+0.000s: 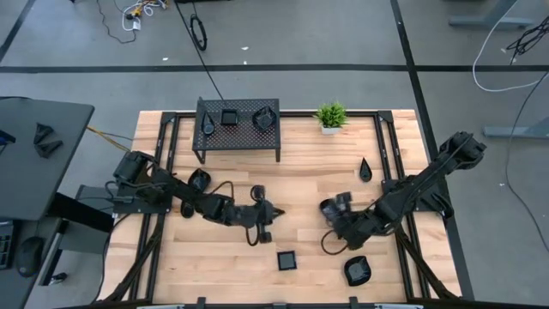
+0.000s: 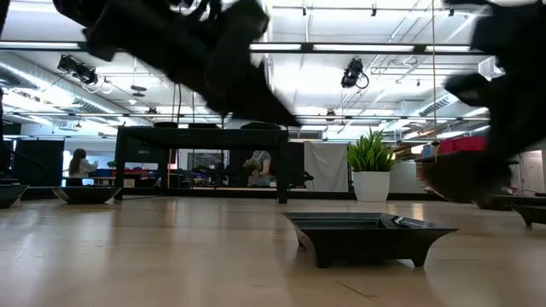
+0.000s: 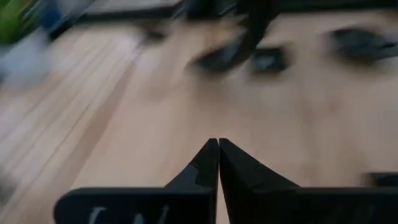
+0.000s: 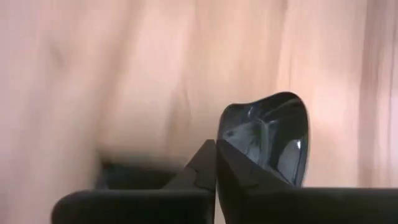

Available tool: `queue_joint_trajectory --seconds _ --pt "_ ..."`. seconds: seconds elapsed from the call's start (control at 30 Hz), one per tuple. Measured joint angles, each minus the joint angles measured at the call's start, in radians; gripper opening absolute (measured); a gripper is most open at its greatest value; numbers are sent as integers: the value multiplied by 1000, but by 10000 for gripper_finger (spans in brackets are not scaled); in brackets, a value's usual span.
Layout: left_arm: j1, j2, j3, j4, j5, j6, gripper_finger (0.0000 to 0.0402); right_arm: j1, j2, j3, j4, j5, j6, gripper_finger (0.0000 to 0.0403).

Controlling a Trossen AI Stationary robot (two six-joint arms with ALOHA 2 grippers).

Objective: Pick & Place Mini shaped plates
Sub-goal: Stack the black leaf shaped plate on top of the black leaf shaped plates on the shelf

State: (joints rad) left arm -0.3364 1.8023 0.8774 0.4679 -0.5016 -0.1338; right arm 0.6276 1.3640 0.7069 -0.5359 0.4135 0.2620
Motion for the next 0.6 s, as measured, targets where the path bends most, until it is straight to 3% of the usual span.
queue_joint_trajectory --seconds 0.1,0.23,0.43,0.6 --pt "24 0 36 67 146 113 30 -37 4 3 203 -29 -130 4" --pt "62 0 109 4 299 151 82 -86 32 3 426 -40 -290 5" --pt "90 0 164 -104 379 177 155 -151 88 3 578 -75 -446 2" --pt "103 0 166 -158 432 199 163 -175 124 2 627 -119 -491 2"
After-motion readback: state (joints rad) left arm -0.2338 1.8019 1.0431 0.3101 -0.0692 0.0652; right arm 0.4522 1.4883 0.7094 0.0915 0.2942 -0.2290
